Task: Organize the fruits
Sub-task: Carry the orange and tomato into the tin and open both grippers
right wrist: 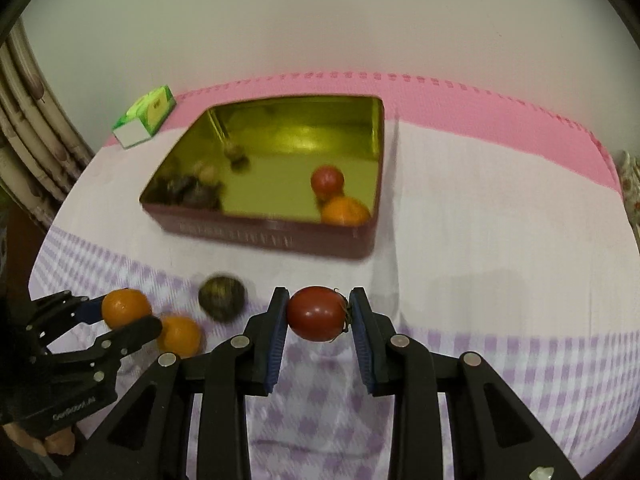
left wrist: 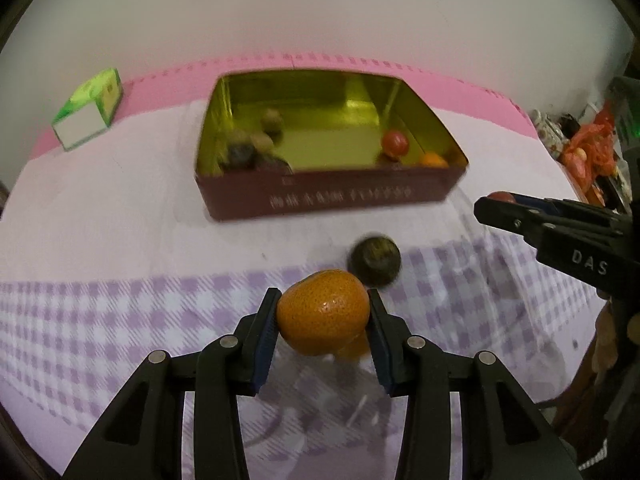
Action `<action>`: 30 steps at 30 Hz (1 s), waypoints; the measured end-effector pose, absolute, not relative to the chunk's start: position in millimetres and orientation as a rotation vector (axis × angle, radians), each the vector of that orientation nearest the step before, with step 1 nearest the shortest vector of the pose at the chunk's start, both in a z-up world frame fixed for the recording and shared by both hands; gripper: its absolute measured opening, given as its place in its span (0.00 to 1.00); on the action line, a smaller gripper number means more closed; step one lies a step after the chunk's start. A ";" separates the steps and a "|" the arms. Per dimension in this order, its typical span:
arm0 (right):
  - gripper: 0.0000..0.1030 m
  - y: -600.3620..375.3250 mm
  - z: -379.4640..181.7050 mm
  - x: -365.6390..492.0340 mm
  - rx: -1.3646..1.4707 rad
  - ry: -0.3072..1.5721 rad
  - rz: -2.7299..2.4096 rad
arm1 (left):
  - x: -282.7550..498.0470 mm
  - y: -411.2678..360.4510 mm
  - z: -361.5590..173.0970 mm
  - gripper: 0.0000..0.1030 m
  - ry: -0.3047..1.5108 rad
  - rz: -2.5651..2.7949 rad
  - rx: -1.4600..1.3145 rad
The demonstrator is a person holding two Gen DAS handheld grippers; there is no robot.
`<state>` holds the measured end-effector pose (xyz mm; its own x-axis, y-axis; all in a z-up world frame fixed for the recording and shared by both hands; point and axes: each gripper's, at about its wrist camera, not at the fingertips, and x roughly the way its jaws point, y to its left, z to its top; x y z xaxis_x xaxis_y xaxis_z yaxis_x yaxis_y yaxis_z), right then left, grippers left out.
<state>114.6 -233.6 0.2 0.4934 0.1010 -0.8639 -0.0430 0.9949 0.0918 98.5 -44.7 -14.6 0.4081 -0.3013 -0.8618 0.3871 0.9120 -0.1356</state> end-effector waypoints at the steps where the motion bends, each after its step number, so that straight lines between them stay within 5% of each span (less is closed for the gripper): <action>1: 0.28 -235.0 1.0 115.4 0.058 1.047 0.090 | 104.0 -44.5 -10.9 0.41 1.058 -0.432 0.089; 10: 0.28 -229.9 2.6 163.8 0.031 1.038 0.115 | 163.0 -52.8 12.5 0.41 0.993 -0.402 0.084; 30: 0.28 -238.5 -31.7 206.1 0.004 1.126 0.108 | 216.1 -68.7 -24.3 0.41 1.041 -0.354 0.136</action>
<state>206.1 -238.5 -31.7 0.4260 0.0881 -0.9004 -0.0842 0.9948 0.0575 216.1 -68.7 -24.3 0.4548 -0.2224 -0.8624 0.3502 0.9350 -0.0564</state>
